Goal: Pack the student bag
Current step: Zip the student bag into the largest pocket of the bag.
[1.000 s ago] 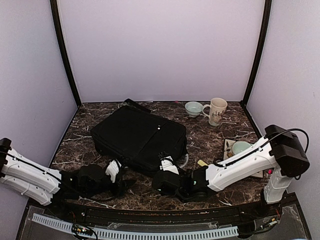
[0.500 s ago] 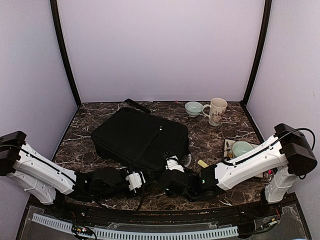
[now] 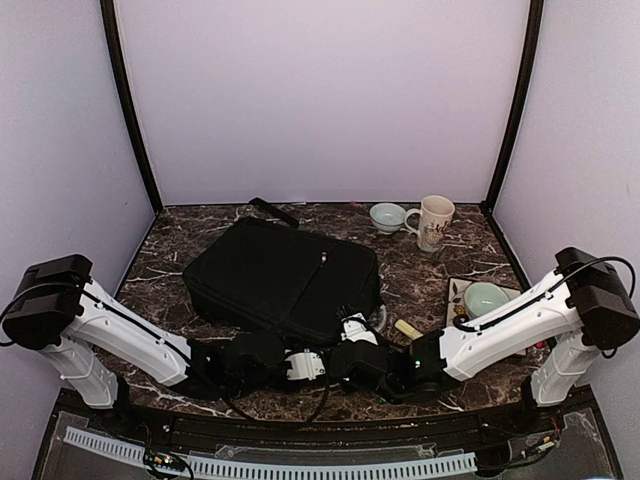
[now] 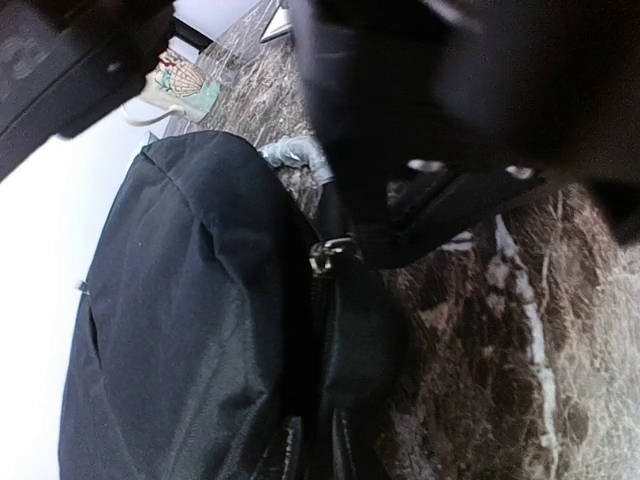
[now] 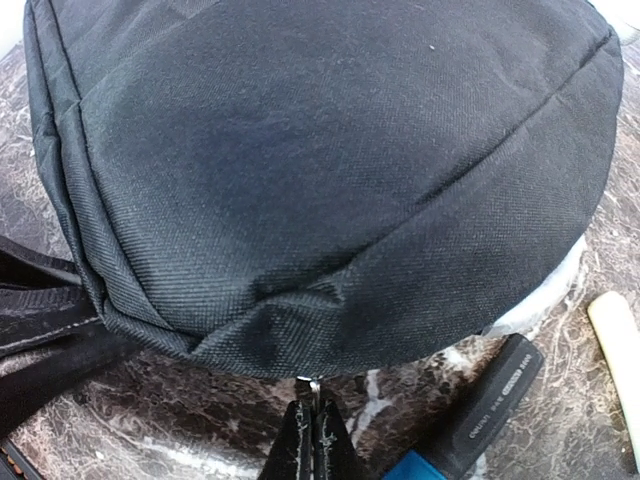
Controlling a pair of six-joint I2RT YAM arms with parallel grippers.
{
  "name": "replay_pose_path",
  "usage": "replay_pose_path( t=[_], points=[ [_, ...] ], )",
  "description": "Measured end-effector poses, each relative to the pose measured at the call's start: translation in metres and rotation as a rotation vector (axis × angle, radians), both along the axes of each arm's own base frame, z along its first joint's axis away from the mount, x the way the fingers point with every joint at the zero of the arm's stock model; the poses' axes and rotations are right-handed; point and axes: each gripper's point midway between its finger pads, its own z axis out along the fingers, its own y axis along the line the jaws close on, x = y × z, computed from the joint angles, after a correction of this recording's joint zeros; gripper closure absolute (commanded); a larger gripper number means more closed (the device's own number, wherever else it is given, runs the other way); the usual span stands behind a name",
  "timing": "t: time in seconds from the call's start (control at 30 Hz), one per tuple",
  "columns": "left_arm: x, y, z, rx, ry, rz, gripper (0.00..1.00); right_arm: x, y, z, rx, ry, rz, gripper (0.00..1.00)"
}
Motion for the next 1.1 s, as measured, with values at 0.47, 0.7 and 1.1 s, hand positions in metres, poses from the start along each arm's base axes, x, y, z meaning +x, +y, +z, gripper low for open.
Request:
replay_pose_path(
  t=[0.47,0.7,1.1],
  points=[
    [0.008,0.017,0.002,0.025,0.042,0.016,1.0,0.001,-0.011,0.005,0.031,-0.002,-0.022,1.0],
    [0.009,0.024,0.006,0.007,0.058,0.031,1.0,0.008,-0.044,0.007,0.03,0.013,-0.094,1.0],
    [0.006,0.029,0.009,-0.009,0.09,0.035,1.0,0.023,-0.105,0.01,0.049,0.018,-0.204,1.0]
  ],
)
